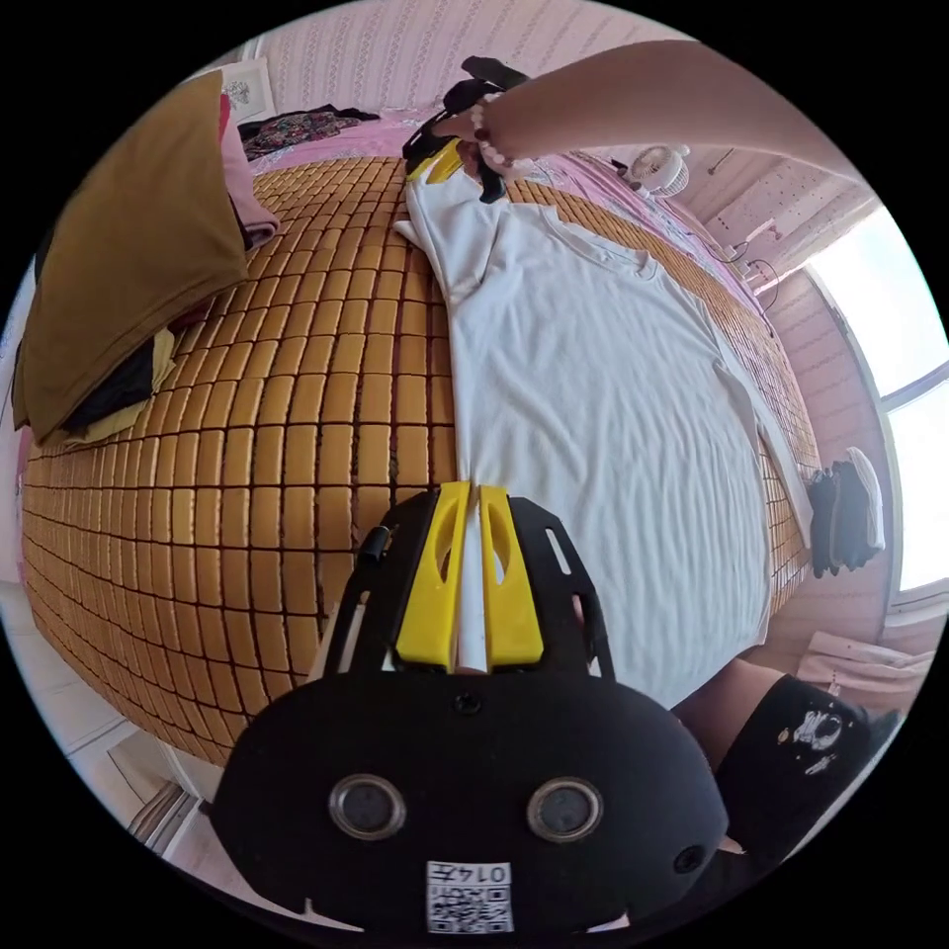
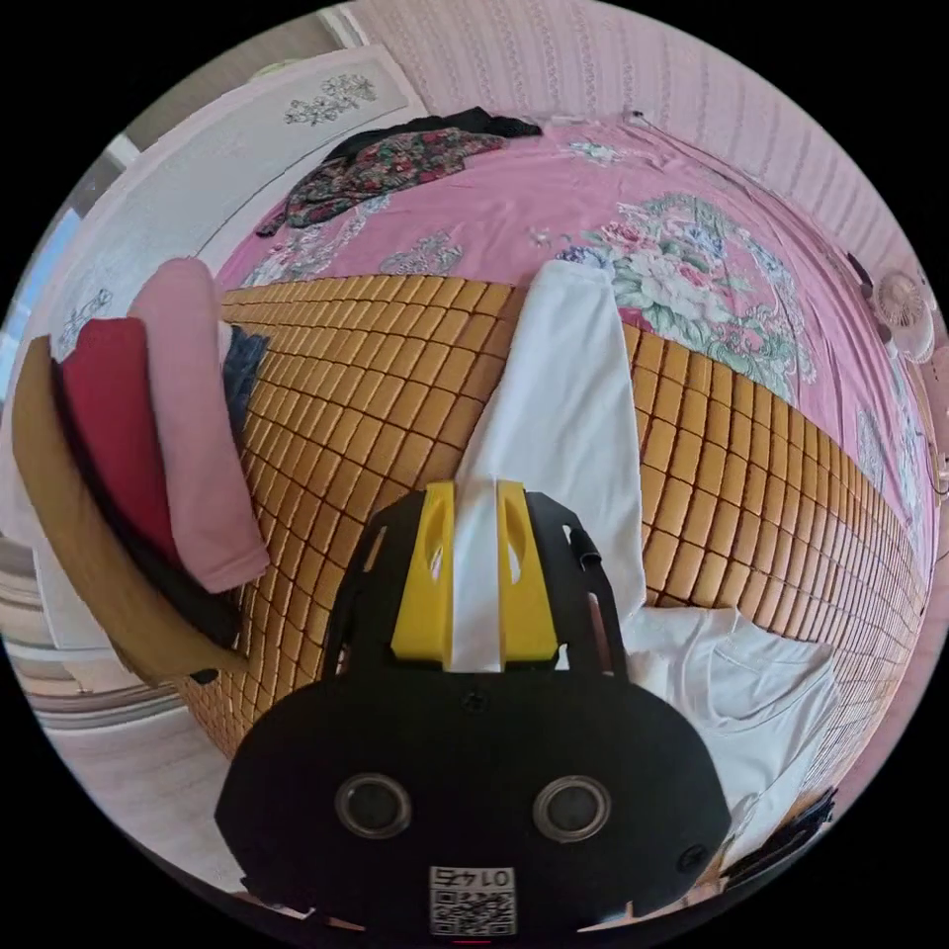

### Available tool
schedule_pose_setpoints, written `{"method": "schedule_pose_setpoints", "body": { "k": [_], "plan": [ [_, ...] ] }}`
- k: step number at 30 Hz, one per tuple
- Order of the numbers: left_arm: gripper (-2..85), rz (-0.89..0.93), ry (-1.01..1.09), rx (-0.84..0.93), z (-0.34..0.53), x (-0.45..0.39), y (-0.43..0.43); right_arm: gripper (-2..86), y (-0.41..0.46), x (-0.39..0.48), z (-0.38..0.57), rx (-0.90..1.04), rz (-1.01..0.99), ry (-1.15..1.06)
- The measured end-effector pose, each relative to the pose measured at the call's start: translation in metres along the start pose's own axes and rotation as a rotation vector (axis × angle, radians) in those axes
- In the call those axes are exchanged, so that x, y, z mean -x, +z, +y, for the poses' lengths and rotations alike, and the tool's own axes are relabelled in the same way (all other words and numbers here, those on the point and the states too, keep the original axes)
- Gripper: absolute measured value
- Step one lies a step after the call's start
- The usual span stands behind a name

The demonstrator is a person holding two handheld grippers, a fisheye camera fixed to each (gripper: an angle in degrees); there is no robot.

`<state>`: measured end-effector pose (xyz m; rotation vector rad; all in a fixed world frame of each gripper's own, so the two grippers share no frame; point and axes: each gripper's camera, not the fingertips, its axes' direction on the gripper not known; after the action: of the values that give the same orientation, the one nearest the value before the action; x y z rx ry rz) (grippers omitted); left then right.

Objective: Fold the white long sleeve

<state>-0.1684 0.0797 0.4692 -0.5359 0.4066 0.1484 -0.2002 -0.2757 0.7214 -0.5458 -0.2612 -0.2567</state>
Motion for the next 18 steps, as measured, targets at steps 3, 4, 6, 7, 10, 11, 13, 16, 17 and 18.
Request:
{"method": "schedule_pose_setpoints", "body": {
  "k": [3, 4, 6, 7, 10, 11, 13, 16, 17, 18],
  "plan": [
    [0.2, 0.035, -0.025, -0.016, 0.009, 0.013, -0.005, 1.9, -0.013, 0.001, 0.002, -0.046, -0.098, -0.058],
    [0.3, 0.046, -0.038, -0.021, 0.011, 0.016, -0.006, 1.6, -0.033, 0.005, 0.011, -0.109, -0.155, -0.122],
    [0.5, 0.104, -0.084, -0.074, 0.024, 0.031, -0.022, 1.3, -0.073, 0.02, 0.036, -0.208, -0.274, -0.281],
    [0.6, 0.111, -0.093, -0.092, 0.028, 0.034, -0.028, 1.3, -0.101, 0.033, 0.061, -0.259, -0.366, -0.424],
    [0.7, 0.123, -0.162, -0.145, 0.056, 0.053, -0.063, 1.5, -0.152, 0.063, 0.13, -0.238, -0.589, -0.738],
    [0.7, 0.119, -0.202, -0.16, 0.072, 0.062, -0.077, 1.9, -0.154, 0.073, 0.155, -0.167, -0.658, -0.809],
    [0.7, 0.105, -0.273, -0.163, 0.098, 0.078, -0.095, 3.0, -0.139, 0.087, 0.189, -0.035, -0.655, -0.891],
    [0.9, 0.05, -0.414, -0.127, 0.144, 0.108, -0.111, 6.2, -0.096, 0.095, 0.229, 0.12, -0.471, -0.887],
    [1.1, 0.019, -0.473, -0.11, 0.16, 0.121, -0.115, 6.5, -0.084, 0.093, 0.237, 0.149, -0.46, -0.856],
    [1.4, 0.001, -0.539, -0.112, 0.175, 0.134, -0.119, 6.5, -0.08, 0.092, 0.241, 0.16, -0.466, -0.846]
  ]
}}
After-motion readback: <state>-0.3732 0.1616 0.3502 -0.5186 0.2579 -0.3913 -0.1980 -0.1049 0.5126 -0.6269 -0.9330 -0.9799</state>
